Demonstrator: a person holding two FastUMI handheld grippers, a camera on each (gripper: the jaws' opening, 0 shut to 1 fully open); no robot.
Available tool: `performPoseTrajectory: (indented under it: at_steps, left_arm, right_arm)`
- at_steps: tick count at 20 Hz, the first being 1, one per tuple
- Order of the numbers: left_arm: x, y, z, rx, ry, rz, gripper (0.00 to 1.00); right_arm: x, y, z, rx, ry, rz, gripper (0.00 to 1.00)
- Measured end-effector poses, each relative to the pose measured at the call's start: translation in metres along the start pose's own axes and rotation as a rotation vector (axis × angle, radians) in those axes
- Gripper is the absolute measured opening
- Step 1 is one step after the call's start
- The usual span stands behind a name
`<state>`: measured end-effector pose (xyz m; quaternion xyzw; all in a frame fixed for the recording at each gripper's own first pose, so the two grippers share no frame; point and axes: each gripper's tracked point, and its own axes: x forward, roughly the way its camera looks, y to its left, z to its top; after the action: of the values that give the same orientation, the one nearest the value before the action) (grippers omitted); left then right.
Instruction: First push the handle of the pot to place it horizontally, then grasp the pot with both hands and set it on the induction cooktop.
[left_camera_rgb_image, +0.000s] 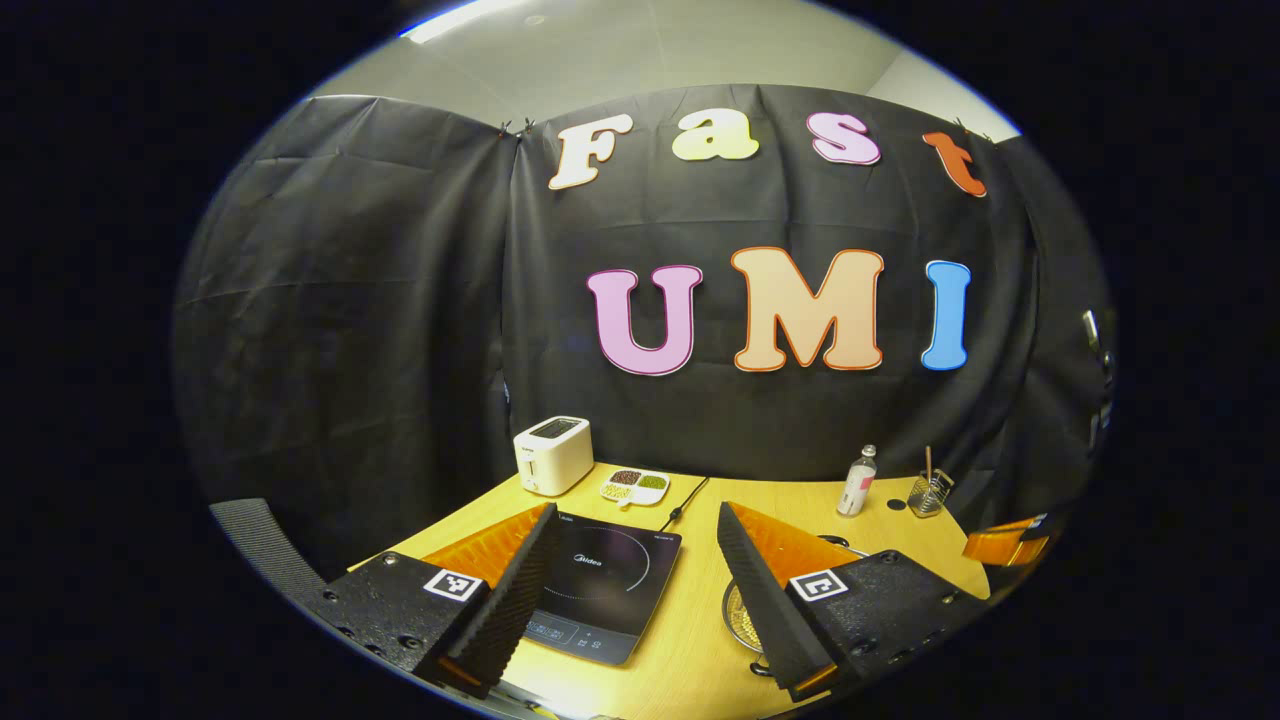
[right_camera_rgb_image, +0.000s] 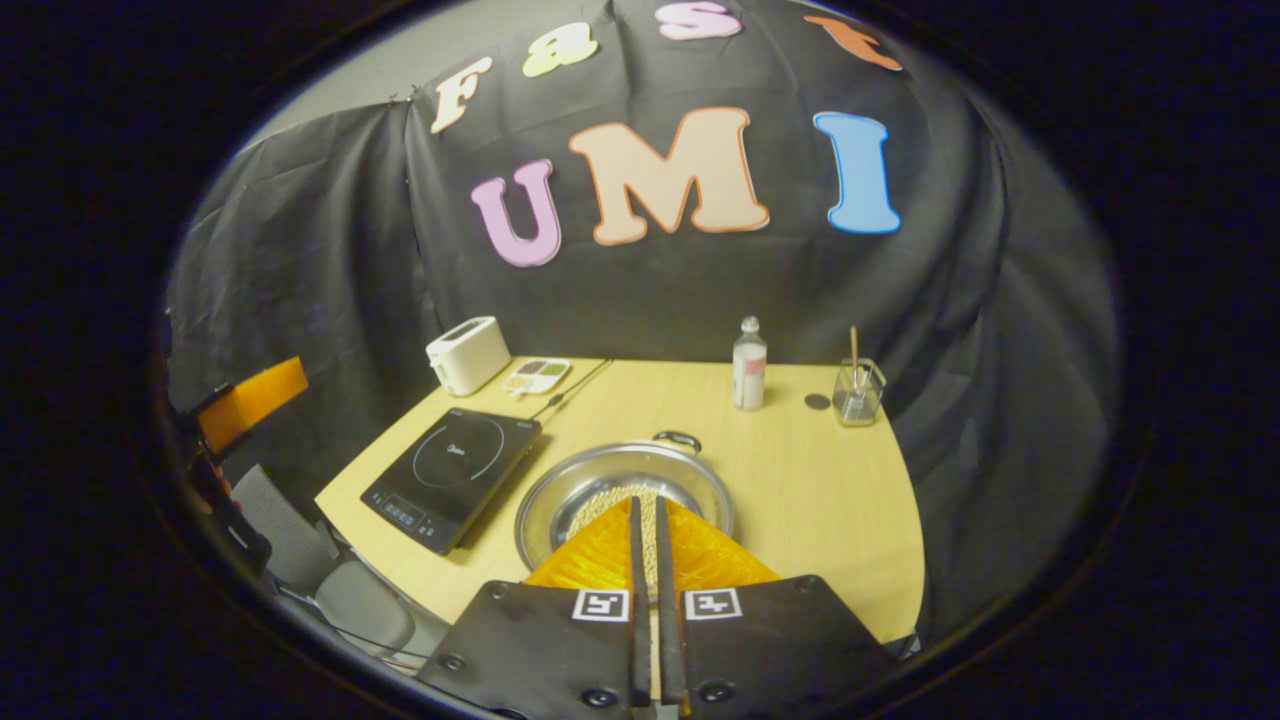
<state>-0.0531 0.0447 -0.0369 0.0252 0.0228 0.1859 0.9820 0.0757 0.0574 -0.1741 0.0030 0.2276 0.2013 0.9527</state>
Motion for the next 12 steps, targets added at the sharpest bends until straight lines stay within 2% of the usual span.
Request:
performPoseTrajectory:
  at_steps: [1,6,12]
  left_arm:
    - [0.005,0.004,-0.001,-0.01,0.001,-0.012,0.96]
    - [0.036,0.03,0.003,-0.039,-0.003,-0.052,0.96]
    - [0.071,0.063,0.006,-0.017,-0.003,-0.087,0.96]
  right_arm:
    - [0.005,0.003,-0.009,0.006,0.036,-0.008,0.06]
    - [0.024,0.022,-0.072,0.055,0.254,-0.061,0.06]
    - [0.035,0.031,-0.132,0.143,0.467,-0.135,0.07]
